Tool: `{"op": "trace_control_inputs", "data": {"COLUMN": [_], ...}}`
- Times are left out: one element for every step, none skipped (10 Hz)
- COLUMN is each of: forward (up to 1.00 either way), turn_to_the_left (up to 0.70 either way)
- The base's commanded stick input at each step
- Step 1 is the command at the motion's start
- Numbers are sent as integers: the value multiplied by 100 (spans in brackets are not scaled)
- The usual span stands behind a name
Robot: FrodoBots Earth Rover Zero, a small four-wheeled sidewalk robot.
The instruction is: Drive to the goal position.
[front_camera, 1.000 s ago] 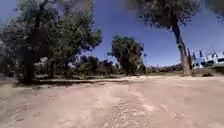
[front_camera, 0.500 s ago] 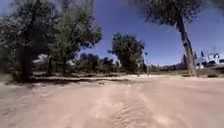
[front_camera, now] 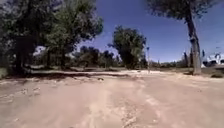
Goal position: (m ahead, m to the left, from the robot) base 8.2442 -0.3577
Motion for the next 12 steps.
{"op": "trace_control_inputs", "data": {"forward": [85, 85, 85, 85, 85, 85, 85, 85, 85, 85, 85, 85], "turn_to_the_left": [0, 0, 0, 0, 0, 0, 0, 0, 0, 0, 0, 0]}}
